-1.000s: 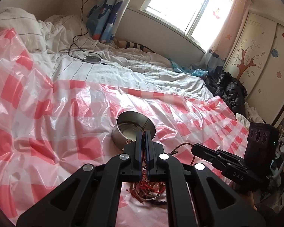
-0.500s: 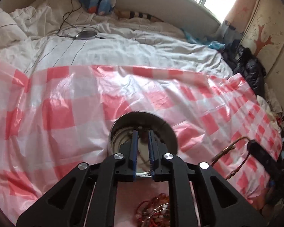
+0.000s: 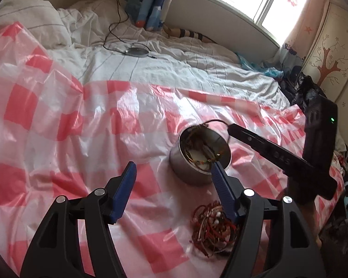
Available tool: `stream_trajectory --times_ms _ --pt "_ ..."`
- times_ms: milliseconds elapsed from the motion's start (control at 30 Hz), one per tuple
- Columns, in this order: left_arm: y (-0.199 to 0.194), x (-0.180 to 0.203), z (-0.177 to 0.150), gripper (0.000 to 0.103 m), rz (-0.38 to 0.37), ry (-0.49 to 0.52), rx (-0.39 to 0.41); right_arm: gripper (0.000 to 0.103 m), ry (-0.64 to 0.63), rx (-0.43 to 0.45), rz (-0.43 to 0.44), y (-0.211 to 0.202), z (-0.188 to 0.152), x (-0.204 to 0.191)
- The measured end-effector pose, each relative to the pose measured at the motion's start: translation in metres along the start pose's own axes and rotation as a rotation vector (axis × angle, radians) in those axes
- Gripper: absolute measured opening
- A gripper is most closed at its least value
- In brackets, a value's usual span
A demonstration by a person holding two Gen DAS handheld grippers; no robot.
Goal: Organize jewelry
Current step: 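Lower the left gripper back to the pile and close on a red cord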
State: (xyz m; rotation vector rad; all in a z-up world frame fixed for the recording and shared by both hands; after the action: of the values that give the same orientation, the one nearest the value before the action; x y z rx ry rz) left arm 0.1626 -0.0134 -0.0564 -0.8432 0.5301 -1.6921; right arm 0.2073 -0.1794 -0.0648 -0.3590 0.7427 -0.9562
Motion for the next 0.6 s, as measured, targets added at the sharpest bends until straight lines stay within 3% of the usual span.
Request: stream_trajectory --times_ms 67,100,133,367,600 --pt "0.004 0.007 -0.015 0.067 -0.032 0.036 -0.052 0.021 0.024 0.035 -0.014 -0.014 -0.001 0.008" --pt "0.006 0.010 -0.021 0.068 -0.044 0.052 -0.074 0.041 0.039 0.066 -0.018 -0.025 0.002 0.011" --pt "0.008 0.013 -0.028 0.069 -0.056 0.067 -0.094 0.050 0.051 0.099 -0.020 -0.038 0.004 0.014" --pt "0.019 0.033 -0.067 0.070 -0.125 0.083 -0.207 0.063 0.132 0.205 -0.009 -0.108 -0.009 0.022" --pt "0.027 0.045 -0.078 0.070 -0.195 0.022 -0.263 0.068 0.163 0.160 0.017 -0.123 -0.044 0.015"
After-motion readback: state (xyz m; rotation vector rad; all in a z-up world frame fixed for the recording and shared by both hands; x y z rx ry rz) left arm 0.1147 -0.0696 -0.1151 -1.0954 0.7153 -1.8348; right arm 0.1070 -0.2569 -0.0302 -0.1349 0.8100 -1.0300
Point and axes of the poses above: each gripper's, at about its wrist camera, not at the fingertips, and y roughly the way its jaws point, x to its right, z to its top, the point moved 9 cm from there along y, roughly the way its jaws point, and after that the axes turned 6 degrees about z, right-handed, at the moved point
